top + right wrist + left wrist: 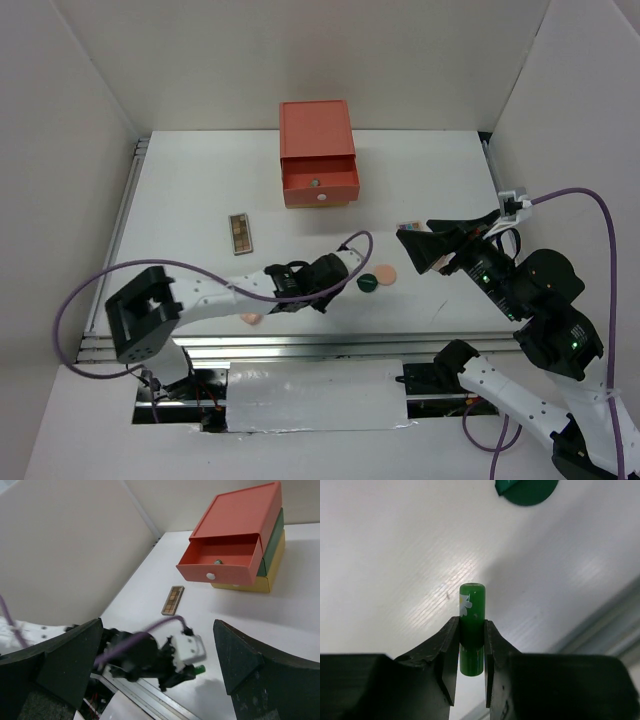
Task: Organize the makeup
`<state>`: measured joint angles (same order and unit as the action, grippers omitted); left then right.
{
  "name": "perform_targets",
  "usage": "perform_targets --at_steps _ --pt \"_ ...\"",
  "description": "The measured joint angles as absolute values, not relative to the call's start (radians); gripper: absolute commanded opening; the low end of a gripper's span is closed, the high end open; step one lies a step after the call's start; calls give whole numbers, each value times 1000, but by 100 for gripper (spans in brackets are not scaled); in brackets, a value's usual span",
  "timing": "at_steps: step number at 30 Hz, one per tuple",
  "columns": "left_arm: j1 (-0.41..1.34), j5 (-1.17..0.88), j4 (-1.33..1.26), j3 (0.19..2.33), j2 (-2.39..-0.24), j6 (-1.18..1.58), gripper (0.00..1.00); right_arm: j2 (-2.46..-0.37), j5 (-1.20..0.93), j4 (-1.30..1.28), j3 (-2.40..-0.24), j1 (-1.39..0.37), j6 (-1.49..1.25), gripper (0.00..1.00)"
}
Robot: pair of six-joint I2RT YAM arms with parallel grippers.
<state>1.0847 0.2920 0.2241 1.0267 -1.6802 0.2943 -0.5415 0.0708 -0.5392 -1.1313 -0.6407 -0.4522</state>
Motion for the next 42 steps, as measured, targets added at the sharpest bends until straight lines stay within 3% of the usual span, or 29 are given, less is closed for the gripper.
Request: perform_targets --at_steps 6,11,21,26,31,38,40,42 --pt "1094 307 286 1102 -1380 248 14 -542 75 -533 -1131 -641 -452 99" --pt "1064 414 305 1276 -1324 145 14 -542 72 -511 -1117 -641 -452 99" --pt "788 393 357 1654 -1652 -72 15 -583 41 -491 -1072 -641 -447 98" --pt "701 337 406 1840 -1805 -134 23 -587 13 -495 -1048 -641 -442 98" --pt "663 304 434 1872 -1843 -161 40 -587 -3 -497 -1045 -641 -430 98" --pt "659 228 435 1846 -1840 -157 97 -606 -15 -489 -1044 -641 -429 98" --pt "659 216 435 1829 -1829 -148 99 -631 -15 -462 -1032 -641 -431 94" --pt "659 215 434 1823 -1814 -131 99 -673 -15 -424 -1010 -641 -440 80"
